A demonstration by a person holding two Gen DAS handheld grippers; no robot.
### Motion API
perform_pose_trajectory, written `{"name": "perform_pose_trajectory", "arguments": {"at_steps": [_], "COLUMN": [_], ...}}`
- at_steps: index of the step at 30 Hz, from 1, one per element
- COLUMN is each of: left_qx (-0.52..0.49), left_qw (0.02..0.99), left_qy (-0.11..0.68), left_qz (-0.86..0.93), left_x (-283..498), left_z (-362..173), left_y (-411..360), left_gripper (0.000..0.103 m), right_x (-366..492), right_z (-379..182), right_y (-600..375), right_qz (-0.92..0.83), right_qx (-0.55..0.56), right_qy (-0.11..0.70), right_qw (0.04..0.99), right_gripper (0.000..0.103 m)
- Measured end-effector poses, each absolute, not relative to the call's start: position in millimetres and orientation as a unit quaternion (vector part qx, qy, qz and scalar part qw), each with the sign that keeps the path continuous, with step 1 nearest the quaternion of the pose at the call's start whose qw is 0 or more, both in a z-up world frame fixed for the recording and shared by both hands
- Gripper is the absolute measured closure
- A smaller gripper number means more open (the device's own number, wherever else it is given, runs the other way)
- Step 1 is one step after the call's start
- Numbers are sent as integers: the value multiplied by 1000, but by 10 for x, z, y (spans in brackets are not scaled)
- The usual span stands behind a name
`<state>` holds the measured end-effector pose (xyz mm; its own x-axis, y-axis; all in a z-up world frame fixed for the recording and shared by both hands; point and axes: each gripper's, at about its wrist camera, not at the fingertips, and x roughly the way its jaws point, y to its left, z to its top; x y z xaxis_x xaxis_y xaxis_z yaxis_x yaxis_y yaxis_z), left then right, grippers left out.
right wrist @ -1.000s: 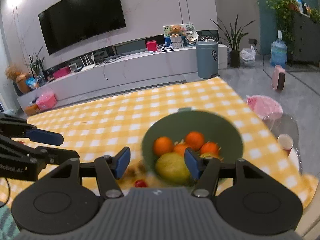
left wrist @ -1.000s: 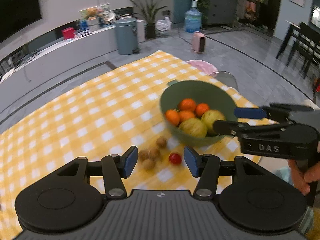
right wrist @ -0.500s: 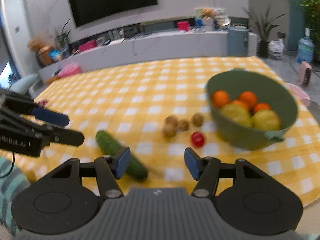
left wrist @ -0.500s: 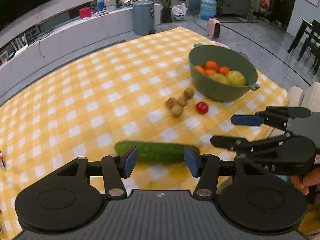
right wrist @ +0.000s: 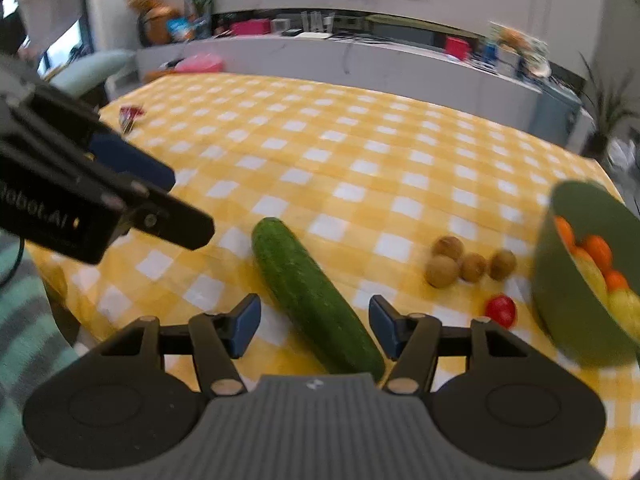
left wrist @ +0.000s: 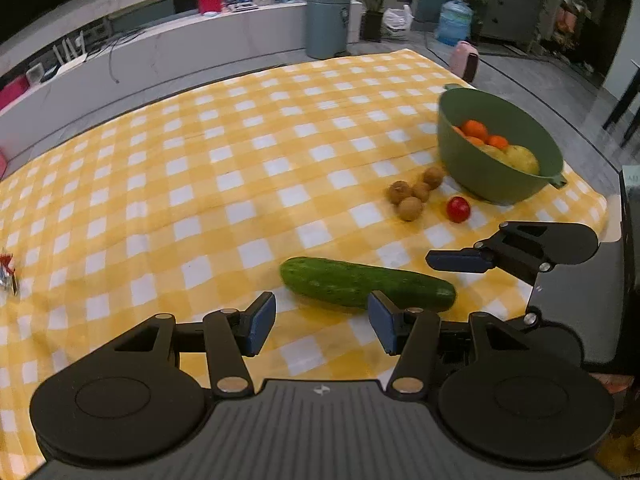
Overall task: Organize fruits
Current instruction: 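Move the right tool down to the green cucumber, then close the right tool on the cucumber and lift it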
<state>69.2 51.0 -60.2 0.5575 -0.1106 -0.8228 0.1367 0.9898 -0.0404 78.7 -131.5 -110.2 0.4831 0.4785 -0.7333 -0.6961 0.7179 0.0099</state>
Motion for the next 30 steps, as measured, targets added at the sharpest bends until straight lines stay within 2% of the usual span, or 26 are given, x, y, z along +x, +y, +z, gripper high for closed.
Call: {"name": "perform_pose_trajectory", "arguments": {"at_steps": [8, 13, 20, 25, 30], "left_qx": [-11, -21, -36, -40, -48], "left_qw": [879, 875, 870, 867, 866], "left_qy": [472, 479, 489, 495, 496], "left_qz": [-66, -64, -52, -50, -46], "left_x": [791, 829, 900, 921, 930], "left_z": [-707, -761, -866, -907, -914], "left_y": [670, 742, 813, 840, 863], "left_gripper": [40, 40, 40, 40, 40], "right_x": [942, 1001, 1072, 1089, 1138], "right_z": [-1199, -1250, -1289, -1324, -1325], "right_y": [-1161, -1060, -915, -864, -877], "right_qz": [369, 382, 396, 390, 396], "right_qx": [-183, -204, -207, -225, -218], "right_qy": [373, 374, 372, 369, 375], "right_qw": [832, 820, 814, 813, 809], "right_gripper": [46, 51, 53, 60, 61]}}
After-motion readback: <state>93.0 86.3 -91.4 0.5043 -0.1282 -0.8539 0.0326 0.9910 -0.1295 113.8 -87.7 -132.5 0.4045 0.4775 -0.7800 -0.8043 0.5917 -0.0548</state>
